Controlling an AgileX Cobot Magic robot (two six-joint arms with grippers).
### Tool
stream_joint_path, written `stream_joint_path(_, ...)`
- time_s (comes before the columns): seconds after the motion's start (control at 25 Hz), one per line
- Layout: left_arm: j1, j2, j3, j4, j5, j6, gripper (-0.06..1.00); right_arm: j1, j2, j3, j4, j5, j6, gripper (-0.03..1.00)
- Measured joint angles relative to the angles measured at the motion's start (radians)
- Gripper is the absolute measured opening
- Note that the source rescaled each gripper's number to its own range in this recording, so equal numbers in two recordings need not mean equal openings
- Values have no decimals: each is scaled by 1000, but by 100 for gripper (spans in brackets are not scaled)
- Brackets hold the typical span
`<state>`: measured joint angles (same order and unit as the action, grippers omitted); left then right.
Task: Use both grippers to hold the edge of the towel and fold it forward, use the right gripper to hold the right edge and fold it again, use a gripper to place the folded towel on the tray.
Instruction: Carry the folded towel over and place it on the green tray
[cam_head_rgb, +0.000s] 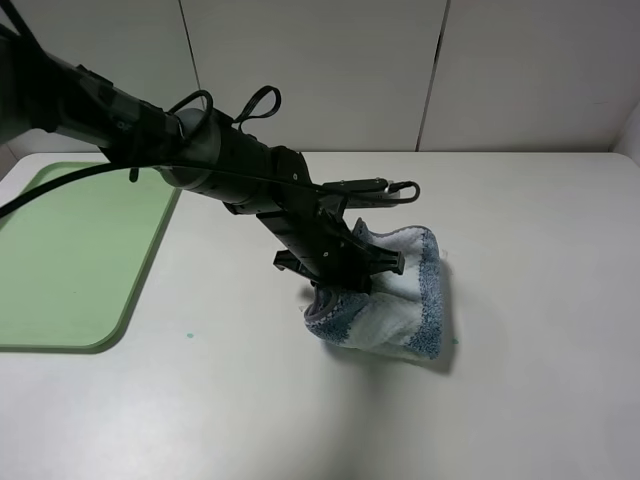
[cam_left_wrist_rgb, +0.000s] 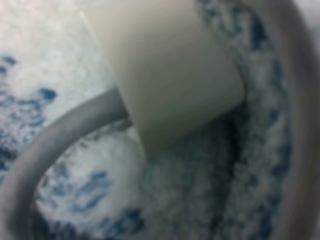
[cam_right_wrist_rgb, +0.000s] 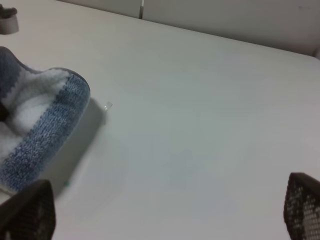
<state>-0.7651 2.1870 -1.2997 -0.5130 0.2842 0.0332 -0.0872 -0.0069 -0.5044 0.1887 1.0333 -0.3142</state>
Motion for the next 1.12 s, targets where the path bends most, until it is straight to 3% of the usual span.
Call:
stream_joint_path(0.28,28,-26,1,67,66,0,21,0,0,0,0,0,0,100)
stream_joint_path(1.12,258,-137,9,297,247,-22,21,0,0,0,1,0,0,100)
